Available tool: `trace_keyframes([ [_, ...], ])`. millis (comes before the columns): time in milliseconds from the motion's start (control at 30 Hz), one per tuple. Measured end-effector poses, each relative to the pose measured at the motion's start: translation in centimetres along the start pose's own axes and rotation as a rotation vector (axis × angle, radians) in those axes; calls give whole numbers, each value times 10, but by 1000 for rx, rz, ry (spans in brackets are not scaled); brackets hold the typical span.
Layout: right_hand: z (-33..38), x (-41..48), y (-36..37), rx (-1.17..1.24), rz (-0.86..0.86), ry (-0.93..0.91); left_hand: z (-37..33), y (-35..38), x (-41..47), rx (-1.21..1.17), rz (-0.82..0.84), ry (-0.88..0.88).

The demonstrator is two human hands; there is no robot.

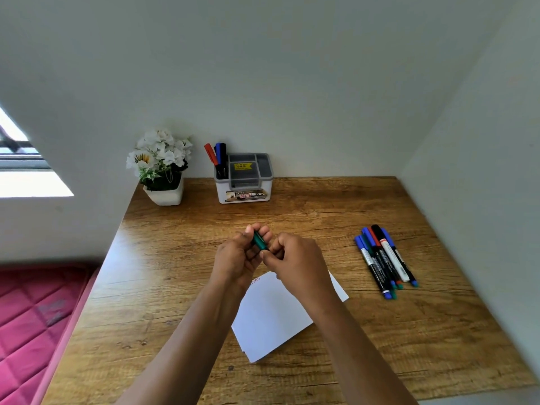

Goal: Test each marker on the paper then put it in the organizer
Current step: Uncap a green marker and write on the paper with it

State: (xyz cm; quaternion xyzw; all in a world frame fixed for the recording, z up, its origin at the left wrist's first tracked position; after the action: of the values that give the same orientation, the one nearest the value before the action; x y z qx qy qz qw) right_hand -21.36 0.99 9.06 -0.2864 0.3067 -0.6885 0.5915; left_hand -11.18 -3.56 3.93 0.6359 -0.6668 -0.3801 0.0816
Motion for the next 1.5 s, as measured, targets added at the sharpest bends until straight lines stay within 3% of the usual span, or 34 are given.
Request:
trace_keyframes([
  [167,-2,-15,-1,-74,15,-50,-42,-42,26,-277,-189,64],
  [267,-15,-19,1,85,23,22,-66,-60,35,-116,-190,87],
  [500,-22,-11,7,678,153,94,-21,-56,4,89,-125,82],
  [567,-30,-12,7,948,164,169,-10,-59,-10,330,-140,179],
  [633,-39,-12,11,1204,174,292,-1,-66,-22,810,-85,411],
  [700,-49,-12,16,1313,161,344,8,-73,-33,1319,31,652],
  [767,-58,-12,24,1239,133,323,19,-79,-38,1653,153,791],
  [867,-70,-12,36,958,73,240,34,-86,-38,1849,237,895],
  [1033,-74,-7,53,738,24,193,43,-91,-33,1903,256,967],
  [1233,-77,0,63,641,119,161,44,-89,-34,1911,238,982],
  [1500,-82,5,68,529,90,146,44,-93,-36,1863,258,821],
])
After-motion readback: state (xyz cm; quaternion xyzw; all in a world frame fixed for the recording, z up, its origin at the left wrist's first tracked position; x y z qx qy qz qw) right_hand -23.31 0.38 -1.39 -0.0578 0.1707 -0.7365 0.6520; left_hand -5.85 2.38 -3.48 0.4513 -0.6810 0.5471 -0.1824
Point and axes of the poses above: each hand's wrist, its own x-axis towards the middle knuckle, its own y-axis out of the palm, z = x × y, the point moved 2 cm from there along x, towards the middle knuckle, and after that the axes turned 2 degrees about y, right-handed, at the moved point
